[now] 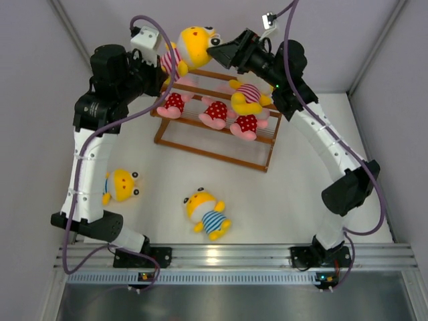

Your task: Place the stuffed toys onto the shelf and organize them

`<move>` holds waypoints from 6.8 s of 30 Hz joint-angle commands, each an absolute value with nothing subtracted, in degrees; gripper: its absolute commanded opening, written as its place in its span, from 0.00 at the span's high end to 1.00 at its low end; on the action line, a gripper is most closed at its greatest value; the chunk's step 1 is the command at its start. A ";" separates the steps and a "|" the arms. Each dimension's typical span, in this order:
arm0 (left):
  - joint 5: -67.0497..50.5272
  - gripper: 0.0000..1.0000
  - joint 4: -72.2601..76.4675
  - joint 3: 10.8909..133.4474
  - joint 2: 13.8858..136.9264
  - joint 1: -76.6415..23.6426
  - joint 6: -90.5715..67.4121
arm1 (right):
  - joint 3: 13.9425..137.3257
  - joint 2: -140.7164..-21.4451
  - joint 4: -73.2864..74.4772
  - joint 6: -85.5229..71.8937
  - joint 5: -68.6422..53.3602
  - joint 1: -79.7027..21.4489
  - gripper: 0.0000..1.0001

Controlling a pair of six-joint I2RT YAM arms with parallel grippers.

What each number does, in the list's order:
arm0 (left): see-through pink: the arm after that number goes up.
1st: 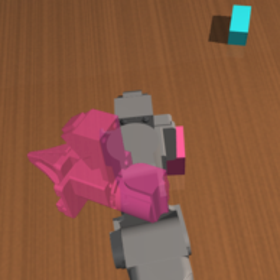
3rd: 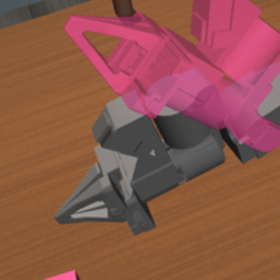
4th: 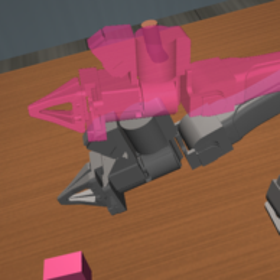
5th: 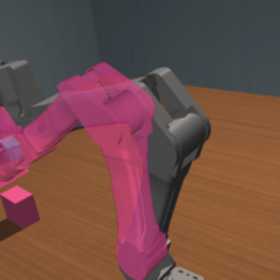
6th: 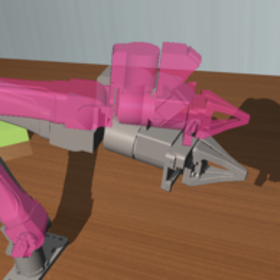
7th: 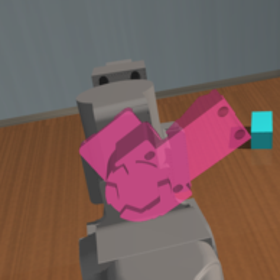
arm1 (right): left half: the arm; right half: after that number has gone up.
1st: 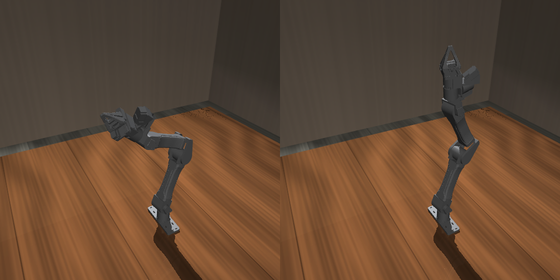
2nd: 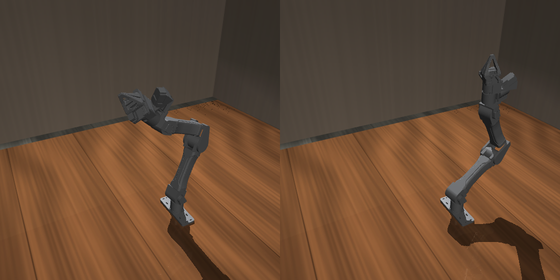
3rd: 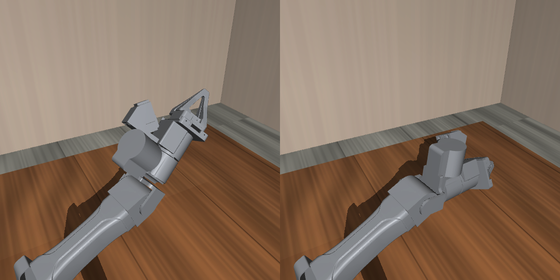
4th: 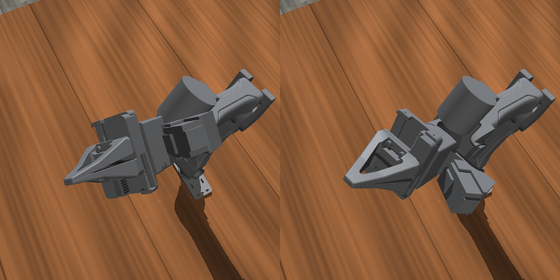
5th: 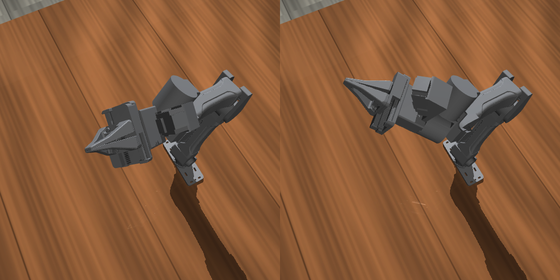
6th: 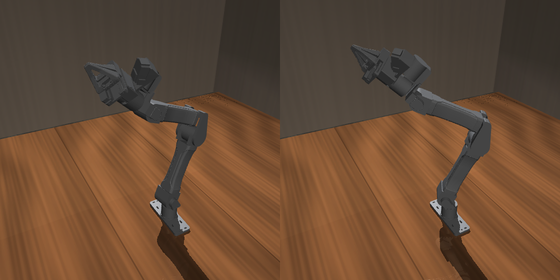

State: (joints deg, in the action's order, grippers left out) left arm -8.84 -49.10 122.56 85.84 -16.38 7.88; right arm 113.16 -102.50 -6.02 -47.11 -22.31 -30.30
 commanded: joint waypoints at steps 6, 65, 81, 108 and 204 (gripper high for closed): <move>2.63 1.00 -39.29 124.54 87.54 -16.52 2.20 | 113.73 -94.67 4.74 -33.42 -18.90 -25.49 0.08; 7.21 0.26 -39.20 120.24 95.81 -20.13 -0.88 | 92.55 -68.91 19.60 -16.61 2.38 -24.96 0.08; 16.26 0.04 -42.70 101.00 71.91 -18.55 13.01 | 96.59 -64.42 44.10 -0.53 -22.14 -32.60 0.10; 7.12 0.03 -48.16 52.56 52.29 6.15 14.85 | 43.07 -65.29 5.11 -1.84 -28.72 -52.38 0.15; 5.27 0.03 -48.16 53.70 54.32 6.15 15.47 | 34.45 -87.02 -44.83 -24.35 19.42 -42.80 0.41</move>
